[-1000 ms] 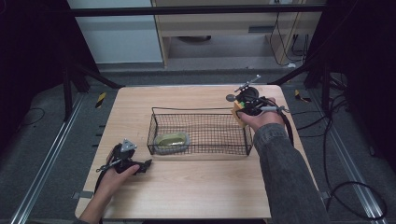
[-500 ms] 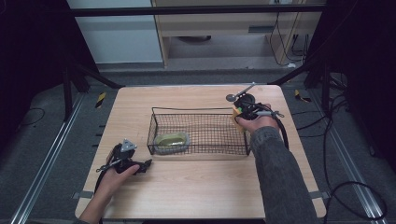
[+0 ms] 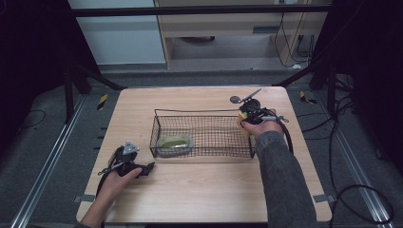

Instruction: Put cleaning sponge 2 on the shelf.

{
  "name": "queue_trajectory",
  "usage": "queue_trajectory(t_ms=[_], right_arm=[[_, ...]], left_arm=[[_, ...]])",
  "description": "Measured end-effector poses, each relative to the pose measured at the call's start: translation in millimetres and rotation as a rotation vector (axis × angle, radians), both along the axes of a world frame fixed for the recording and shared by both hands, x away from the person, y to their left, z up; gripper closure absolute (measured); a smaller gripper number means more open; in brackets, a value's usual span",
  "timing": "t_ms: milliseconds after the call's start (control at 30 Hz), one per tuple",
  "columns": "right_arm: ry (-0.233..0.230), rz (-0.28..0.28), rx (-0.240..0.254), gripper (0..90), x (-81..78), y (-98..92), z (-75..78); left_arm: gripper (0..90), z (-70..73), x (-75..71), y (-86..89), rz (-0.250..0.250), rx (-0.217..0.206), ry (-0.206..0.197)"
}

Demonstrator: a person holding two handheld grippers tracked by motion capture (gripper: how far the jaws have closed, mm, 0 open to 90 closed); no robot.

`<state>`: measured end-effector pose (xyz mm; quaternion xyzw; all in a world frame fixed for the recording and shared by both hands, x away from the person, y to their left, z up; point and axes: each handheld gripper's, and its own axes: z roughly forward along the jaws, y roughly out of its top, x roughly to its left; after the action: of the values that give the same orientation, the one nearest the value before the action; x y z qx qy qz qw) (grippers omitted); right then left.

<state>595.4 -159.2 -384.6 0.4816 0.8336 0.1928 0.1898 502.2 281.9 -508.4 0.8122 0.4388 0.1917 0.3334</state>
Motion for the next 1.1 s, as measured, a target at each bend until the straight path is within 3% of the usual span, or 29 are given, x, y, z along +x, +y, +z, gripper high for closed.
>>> queue_trajectory(t_ms=[1100], right_arm=[[0.03, 0.016, -0.092, 62.9, 7.3, 19.0, -33.8]], left_arm=[[0.0, 0.0, 0.0, 0.0, 0.0, -0.001, 0.0]])
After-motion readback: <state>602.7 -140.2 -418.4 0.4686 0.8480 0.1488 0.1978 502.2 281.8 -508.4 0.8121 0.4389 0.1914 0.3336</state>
